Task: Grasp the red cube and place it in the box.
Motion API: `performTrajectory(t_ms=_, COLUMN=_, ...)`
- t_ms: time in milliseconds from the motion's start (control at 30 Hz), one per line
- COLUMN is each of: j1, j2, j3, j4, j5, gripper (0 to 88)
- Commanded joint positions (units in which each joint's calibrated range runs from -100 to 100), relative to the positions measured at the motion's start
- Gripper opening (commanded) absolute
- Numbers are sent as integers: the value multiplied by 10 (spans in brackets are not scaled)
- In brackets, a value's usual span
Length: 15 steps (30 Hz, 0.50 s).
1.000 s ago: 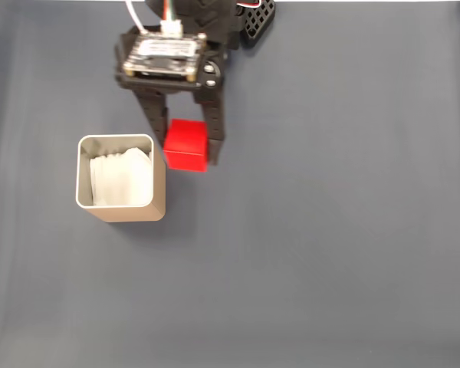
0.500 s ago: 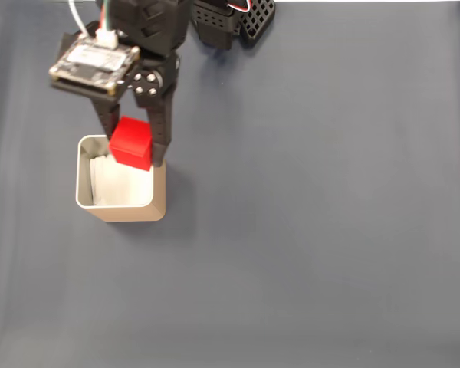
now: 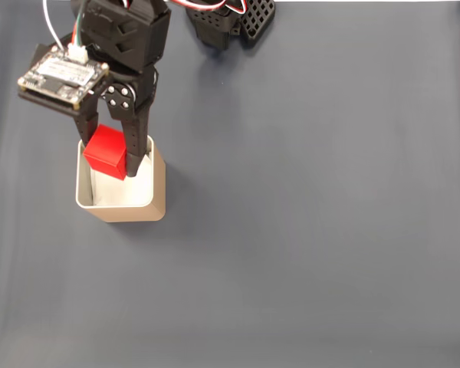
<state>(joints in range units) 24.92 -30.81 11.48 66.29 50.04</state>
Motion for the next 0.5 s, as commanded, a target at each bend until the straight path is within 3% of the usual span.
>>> performTrajectory(t_ms=0, j1=10, j2=1, j3=-35, j4=-11, j5=-7, gripper=2)
performTrajectory(t_ms=467, j1=35, j2=-15, j3=48, j4=-66, j5=-4, gripper=2)
